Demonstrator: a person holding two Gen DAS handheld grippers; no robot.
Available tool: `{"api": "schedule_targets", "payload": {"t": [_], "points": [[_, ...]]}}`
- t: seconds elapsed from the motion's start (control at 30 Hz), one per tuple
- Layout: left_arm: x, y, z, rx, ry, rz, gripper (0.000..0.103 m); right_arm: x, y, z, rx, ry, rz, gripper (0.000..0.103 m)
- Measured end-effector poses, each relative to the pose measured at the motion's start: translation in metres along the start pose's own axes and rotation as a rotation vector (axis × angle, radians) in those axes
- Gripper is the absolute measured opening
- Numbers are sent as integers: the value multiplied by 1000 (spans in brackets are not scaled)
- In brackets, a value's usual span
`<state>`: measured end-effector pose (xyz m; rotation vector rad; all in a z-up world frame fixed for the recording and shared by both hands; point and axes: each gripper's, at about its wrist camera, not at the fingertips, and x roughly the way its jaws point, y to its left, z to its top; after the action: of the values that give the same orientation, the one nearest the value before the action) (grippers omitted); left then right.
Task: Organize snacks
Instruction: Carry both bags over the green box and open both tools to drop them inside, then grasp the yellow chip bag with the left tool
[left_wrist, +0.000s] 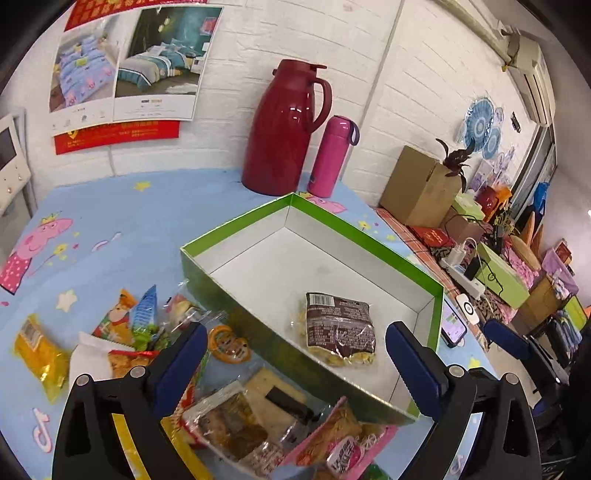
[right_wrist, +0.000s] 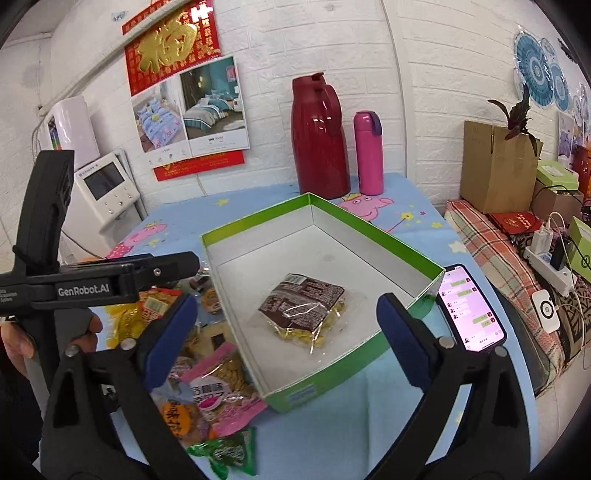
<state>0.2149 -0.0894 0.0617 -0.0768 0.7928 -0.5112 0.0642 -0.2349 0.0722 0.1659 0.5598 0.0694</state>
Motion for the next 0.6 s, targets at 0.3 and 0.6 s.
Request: {"api": "schedule_targets", "payload": {"t": [0.3, 0.6], "points": [[-72, 30, -46, -3, -17, 97, 99, -36, 26, -25, 20, 15, 86, 99], [-98, 87, -108, -79, 55, 191, 99, -17, 42, -69, 72, 147, 141, 99]]}}
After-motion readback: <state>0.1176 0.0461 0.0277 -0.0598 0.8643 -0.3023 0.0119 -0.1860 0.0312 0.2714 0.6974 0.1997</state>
